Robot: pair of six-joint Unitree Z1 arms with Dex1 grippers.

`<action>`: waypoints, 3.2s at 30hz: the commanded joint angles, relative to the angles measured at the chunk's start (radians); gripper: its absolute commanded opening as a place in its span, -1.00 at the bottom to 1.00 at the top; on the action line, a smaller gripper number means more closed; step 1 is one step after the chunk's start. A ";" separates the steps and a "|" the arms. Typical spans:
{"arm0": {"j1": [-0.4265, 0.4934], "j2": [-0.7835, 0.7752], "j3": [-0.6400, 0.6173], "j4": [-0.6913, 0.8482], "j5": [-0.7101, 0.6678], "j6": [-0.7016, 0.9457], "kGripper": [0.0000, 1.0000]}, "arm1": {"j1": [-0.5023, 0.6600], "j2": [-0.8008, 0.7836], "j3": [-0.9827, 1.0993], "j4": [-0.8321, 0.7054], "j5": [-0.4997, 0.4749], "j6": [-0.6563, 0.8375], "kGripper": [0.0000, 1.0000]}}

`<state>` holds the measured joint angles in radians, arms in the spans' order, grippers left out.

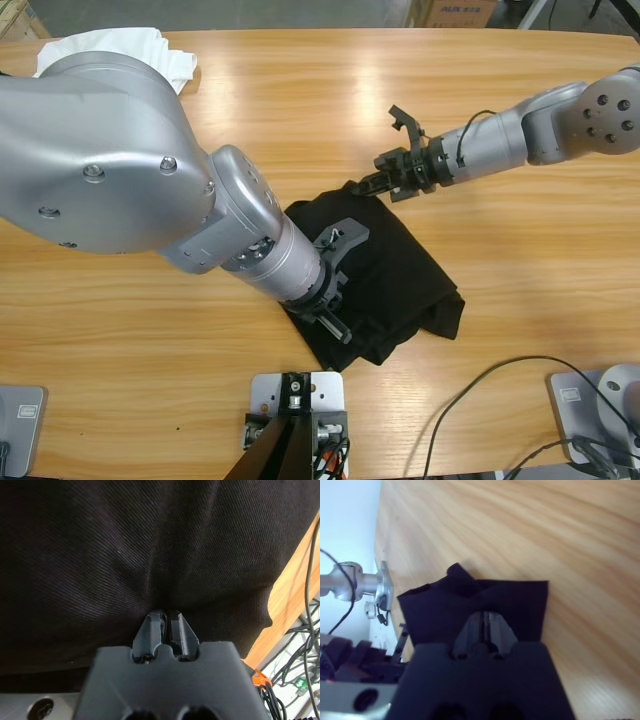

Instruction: Fold clothes

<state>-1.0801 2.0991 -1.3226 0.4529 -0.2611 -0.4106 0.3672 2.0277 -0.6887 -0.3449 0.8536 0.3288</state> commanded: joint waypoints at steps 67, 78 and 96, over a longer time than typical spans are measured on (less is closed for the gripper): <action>0.210 0.019 0.085 -0.051 0.049 -0.273 -1.00 | 0.616 -0.338 0.609 -0.399 -0.291 0.345 -1.00; 0.274 -0.408 0.312 -0.036 0.054 -0.321 -1.00 | 0.616 -0.569 0.602 -0.263 -0.459 0.380 -1.00; 0.143 -0.723 0.400 0.234 0.286 -0.079 0.99 | 0.616 -0.598 -0.273 0.925 -0.768 0.097 1.00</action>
<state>-0.9263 1.5155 -0.9552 0.5689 -0.1035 -0.6123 0.9754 1.2799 -0.6156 0.2327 0.1456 0.5497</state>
